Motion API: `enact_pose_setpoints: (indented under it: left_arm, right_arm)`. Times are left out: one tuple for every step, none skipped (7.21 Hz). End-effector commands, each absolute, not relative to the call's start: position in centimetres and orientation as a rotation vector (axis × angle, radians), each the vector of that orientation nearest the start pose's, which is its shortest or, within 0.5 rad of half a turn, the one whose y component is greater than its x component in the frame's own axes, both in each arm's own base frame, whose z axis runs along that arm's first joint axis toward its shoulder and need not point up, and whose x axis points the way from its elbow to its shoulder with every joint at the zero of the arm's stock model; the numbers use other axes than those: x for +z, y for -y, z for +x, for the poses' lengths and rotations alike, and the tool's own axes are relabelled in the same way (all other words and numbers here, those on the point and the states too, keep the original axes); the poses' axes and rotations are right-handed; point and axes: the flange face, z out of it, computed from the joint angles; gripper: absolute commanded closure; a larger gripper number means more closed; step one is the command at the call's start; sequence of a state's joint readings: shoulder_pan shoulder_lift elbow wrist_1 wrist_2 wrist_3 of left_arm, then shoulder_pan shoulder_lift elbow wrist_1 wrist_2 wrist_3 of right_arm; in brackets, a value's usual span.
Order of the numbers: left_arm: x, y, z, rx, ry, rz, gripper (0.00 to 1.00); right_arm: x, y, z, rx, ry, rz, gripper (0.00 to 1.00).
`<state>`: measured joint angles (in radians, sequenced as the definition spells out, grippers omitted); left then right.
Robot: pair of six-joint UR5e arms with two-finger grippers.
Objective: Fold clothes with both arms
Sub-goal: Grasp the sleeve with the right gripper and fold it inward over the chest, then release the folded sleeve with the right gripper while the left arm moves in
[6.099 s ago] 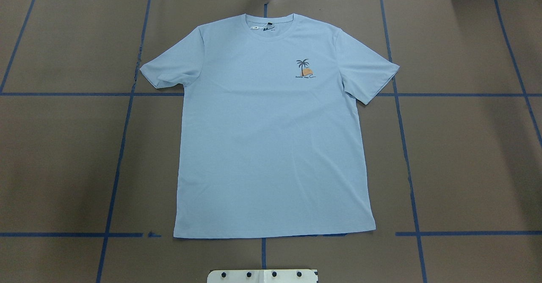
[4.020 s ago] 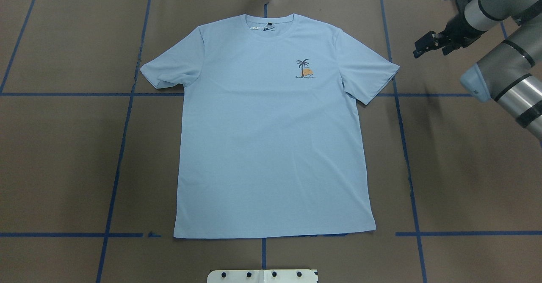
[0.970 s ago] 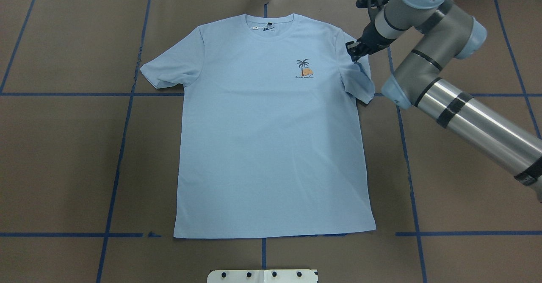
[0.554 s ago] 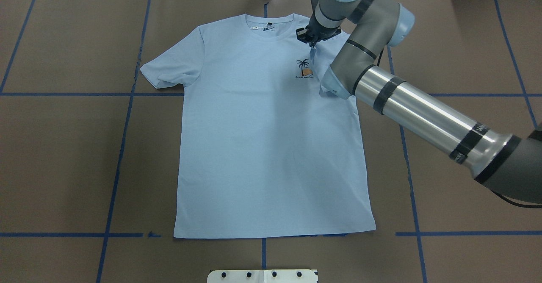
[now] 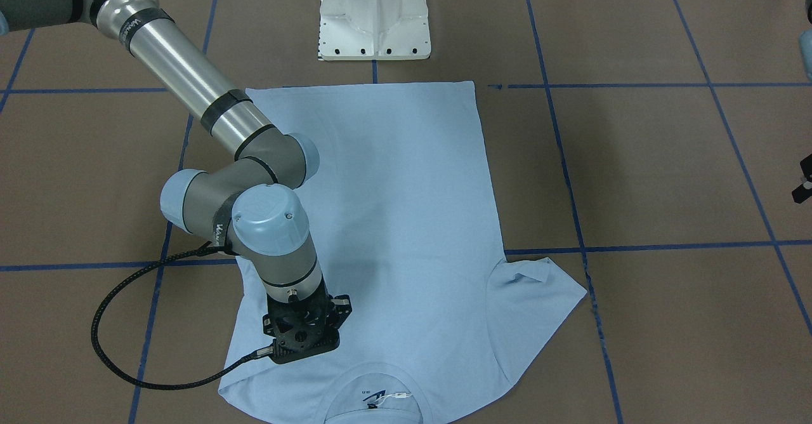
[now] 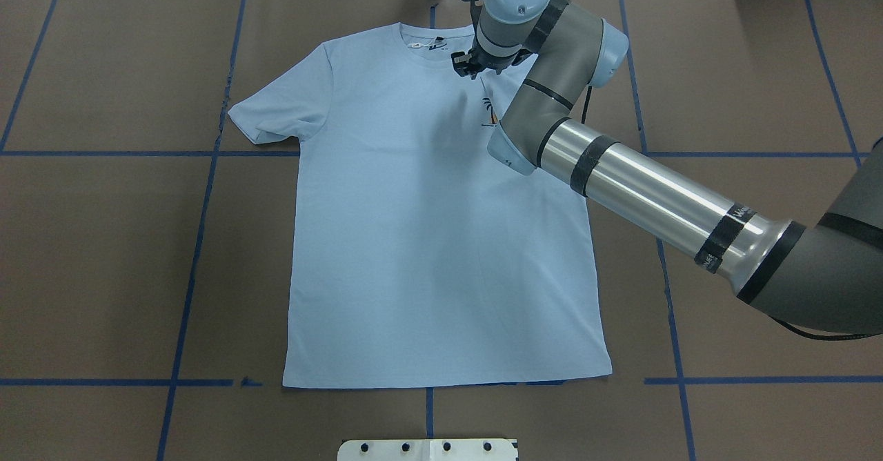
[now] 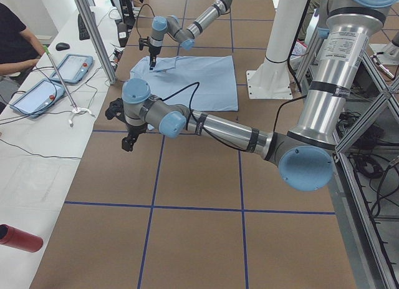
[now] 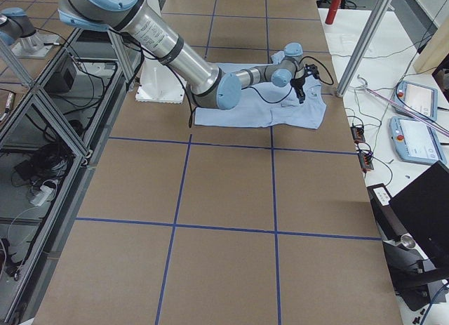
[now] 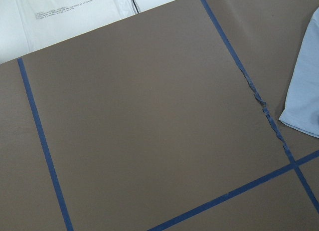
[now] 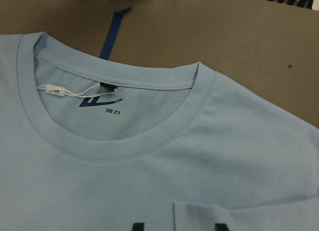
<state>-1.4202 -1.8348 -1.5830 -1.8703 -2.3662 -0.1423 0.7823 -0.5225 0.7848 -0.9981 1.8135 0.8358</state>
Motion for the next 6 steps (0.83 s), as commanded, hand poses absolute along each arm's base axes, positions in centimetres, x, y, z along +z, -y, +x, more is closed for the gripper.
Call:
enact_pose_setpoints:
  left_arm:
    - [43.9, 63.5, 7.8, 0.108, -0.918, 0.410, 0.00]
    - [42.1, 63.9, 13.0, 0.027, -0.892, 0.426, 0.00]
    - [40.3, 63.4, 20.0, -0.056, -0.896, 0.405, 0.00]
    - [39.0, 62.1, 25.9, -0.127, -0.928, 0.394, 0.00]
    - [39.0, 61.8, 31.1, -0.198, -0.944, 0.394, 0.00]
    - [39.9, 63.2, 35.1, -0.281, -0.913, 0.414, 0.00]
  right_arm:
    - [25.7, 70.6, -53.5, 0.001, 0.815, 0.333, 0.00]
    - [24.6, 70.9, -50.1, 0.017, 0.827, 0.220, 0.00]
    - [23.1, 69.8, -47.4, 0.025, 0.824, 0.155, 0.00]
    - [22.6, 68.6, -44.0, 0.042, 0.840, 0.088, 0.00]
    - [21.4, 66.9, -41.0, 0.072, 0.812, 0.036, 0.00]
    - [20.1, 64.9, -38.0, 0.090, 0.799, 0.011, 0.00]
